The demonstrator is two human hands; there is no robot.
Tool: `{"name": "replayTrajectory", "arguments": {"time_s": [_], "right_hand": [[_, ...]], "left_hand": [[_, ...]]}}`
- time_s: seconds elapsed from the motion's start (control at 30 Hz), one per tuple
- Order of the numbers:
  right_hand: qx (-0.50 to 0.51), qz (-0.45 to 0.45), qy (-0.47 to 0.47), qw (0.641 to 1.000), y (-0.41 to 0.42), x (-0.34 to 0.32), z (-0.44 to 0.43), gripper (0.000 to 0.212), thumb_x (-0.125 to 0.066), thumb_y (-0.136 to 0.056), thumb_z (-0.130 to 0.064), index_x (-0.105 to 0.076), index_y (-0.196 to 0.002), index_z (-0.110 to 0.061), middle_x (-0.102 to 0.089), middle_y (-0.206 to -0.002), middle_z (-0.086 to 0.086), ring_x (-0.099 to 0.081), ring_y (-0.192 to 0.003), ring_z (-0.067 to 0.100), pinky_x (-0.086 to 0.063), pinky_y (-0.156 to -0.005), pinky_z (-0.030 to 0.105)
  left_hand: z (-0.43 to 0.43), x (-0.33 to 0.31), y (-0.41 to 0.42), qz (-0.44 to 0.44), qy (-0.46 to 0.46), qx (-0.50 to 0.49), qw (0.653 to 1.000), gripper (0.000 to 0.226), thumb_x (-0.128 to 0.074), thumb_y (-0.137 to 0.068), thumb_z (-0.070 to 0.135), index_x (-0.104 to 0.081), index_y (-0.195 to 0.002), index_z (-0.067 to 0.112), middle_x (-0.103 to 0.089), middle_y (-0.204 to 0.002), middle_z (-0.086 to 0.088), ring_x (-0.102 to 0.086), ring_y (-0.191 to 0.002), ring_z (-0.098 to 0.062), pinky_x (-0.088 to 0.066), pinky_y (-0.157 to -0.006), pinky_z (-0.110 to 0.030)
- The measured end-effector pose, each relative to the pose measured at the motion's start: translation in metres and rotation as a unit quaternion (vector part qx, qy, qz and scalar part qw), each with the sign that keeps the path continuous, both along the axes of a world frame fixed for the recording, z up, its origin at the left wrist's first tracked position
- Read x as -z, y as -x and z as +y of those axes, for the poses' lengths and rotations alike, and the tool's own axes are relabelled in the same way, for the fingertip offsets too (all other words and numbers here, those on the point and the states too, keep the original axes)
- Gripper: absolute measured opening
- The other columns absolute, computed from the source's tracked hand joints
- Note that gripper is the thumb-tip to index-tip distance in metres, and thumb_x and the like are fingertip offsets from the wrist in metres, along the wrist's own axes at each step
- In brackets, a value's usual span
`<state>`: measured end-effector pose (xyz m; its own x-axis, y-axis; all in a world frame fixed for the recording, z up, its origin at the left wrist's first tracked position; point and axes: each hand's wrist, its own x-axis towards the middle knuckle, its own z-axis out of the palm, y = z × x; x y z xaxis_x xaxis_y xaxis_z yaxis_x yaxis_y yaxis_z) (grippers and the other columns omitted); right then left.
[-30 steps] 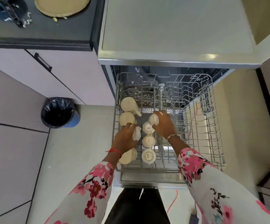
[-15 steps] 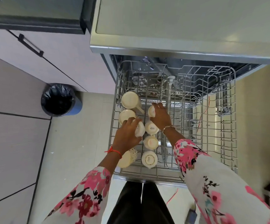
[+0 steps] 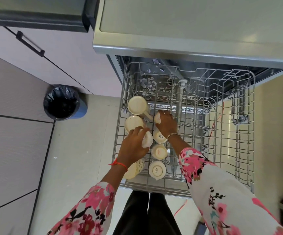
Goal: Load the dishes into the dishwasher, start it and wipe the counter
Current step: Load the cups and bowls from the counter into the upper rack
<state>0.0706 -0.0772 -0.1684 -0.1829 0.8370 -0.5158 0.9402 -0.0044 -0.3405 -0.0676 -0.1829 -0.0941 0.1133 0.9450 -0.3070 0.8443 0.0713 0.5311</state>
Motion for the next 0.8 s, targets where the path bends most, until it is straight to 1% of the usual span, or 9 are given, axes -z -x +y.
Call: {"name": "replayTrajectory", "arguments": {"time_s": [0.23, 0.37, 0.4, 0.5, 0.6, 0.67, 0.7, 0.77, 0.8], "right_hand": [[0.011, 0.038, -0.001, 0.999, -0.004, 0.0, 0.0, 0.067, -0.063, -0.083, -0.017, -0.03, -0.142, -0.014, -0.035, -0.141, 0.014, -0.035, -0.128, 0.034, -0.042, -0.094, 0.043], [-0.008, 0.002, -0.013, 1.0, -0.006, 0.002, 0.0, 0.077, -0.066, -0.081, -0.025, -0.024, -0.145, -0.015, -0.035, -0.145, 0.012, -0.022, -0.138, 0.036, -0.031, -0.106, 0.045], [-0.013, -0.003, -0.01, 1.0, -0.007, 0.003, 0.001, 0.078, -0.067, -0.081, -0.026, -0.024, -0.145, -0.015, -0.034, -0.145, 0.011, -0.022, -0.138, 0.035, -0.029, -0.107, 0.045], [-0.013, -0.011, -0.006, 1.0, -0.011, 0.006, 0.001, 0.079, -0.069, -0.078, -0.027, -0.027, -0.143, -0.013, -0.037, -0.142, 0.011, -0.031, -0.132, 0.031, -0.032, -0.104, 0.043], [-0.001, 0.007, -0.007, 1.0, -0.014, 0.005, 0.001, 0.079, -0.071, -0.077, -0.026, -0.028, -0.142, -0.012, -0.037, -0.142, 0.012, -0.033, -0.131, 0.03, -0.034, -0.103, 0.044], [0.029, 0.069, -0.021, 0.997, -0.013, -0.001, 0.0, 0.078, -0.073, -0.075, -0.023, -0.032, -0.14, -0.011, -0.036, -0.142, 0.012, -0.034, -0.131, 0.03, -0.036, -0.103, 0.043], [0.051, 0.125, -0.026, 0.99, -0.013, -0.005, -0.001, 0.075, -0.074, -0.073, -0.018, -0.037, -0.138, -0.011, -0.039, -0.139, 0.012, -0.038, -0.128, 0.029, -0.037, -0.102, 0.038], [0.07, 0.238, -0.006, 0.969, -0.012, -0.023, -0.001, 0.06, -0.072, -0.071, -0.004, -0.052, -0.127, -0.008, -0.052, -0.128, 0.013, -0.049, -0.118, 0.026, -0.04, -0.094, 0.026], [0.054, 0.27, 0.016, 0.961, -0.012, -0.034, 0.0, 0.051, -0.07, -0.071, 0.001, -0.059, -0.12, -0.006, -0.06, -0.12, 0.013, -0.056, -0.11, 0.024, -0.044, -0.09, 0.024]], "left_hand": [[-0.003, 0.004, 0.001, -0.006, -0.002, -0.002, 1.0, 0.068, -0.076, -0.069, 0.026, -0.047, -0.129, 0.015, -0.052, -0.127, -0.008, -0.053, -0.11, -0.031, -0.056, -0.073, -0.042], [-0.004, 0.005, 0.001, -0.005, -0.006, -0.002, 1.0, 0.068, -0.076, -0.069, 0.025, -0.047, -0.129, 0.014, -0.052, -0.127, -0.009, -0.053, -0.109, -0.031, -0.056, -0.073, -0.041], [-0.004, 0.004, 0.001, -0.005, -0.006, -0.002, 1.0, 0.068, -0.076, -0.069, 0.024, -0.047, -0.129, 0.014, -0.052, -0.126, -0.009, -0.053, -0.109, -0.031, -0.056, -0.074, -0.041], [-0.003, 0.005, 0.001, -0.007, -0.008, -0.001, 1.0, 0.068, -0.076, -0.069, 0.025, -0.047, -0.129, 0.014, -0.052, -0.127, -0.008, -0.053, -0.11, -0.03, -0.055, -0.074, -0.04], [-0.004, 0.005, 0.001, -0.006, -0.005, -0.001, 1.0, 0.068, -0.076, -0.069, 0.024, -0.047, -0.129, 0.013, -0.052, -0.127, -0.009, -0.053, -0.11, -0.031, -0.056, -0.074, -0.04], [-0.003, 0.002, 0.0, -0.008, -0.009, -0.002, 1.0, 0.07, -0.076, -0.069, 0.024, -0.045, -0.131, 0.012, -0.052, -0.127, -0.009, -0.053, -0.111, -0.031, -0.056, -0.076, -0.042], [-0.002, 0.0, -0.001, -0.011, -0.01, -0.008, 1.0, 0.072, -0.076, -0.07, 0.023, -0.043, -0.133, 0.012, -0.051, -0.128, -0.01, -0.052, -0.112, -0.031, -0.056, -0.077, -0.041], [0.002, -0.005, -0.003, -0.031, 0.001, -0.036, 0.999, 0.078, -0.076, -0.071, 0.022, -0.035, -0.138, 0.01, -0.049, -0.131, -0.01, -0.05, -0.115, -0.029, -0.052, -0.078, -0.039], [0.004, -0.009, -0.004, -0.044, 0.007, -0.054, 0.998, 0.08, -0.076, -0.072, 0.022, -0.033, -0.139, 0.01, -0.048, -0.133, -0.01, -0.05, -0.116, -0.028, -0.051, -0.077, -0.038]]}}
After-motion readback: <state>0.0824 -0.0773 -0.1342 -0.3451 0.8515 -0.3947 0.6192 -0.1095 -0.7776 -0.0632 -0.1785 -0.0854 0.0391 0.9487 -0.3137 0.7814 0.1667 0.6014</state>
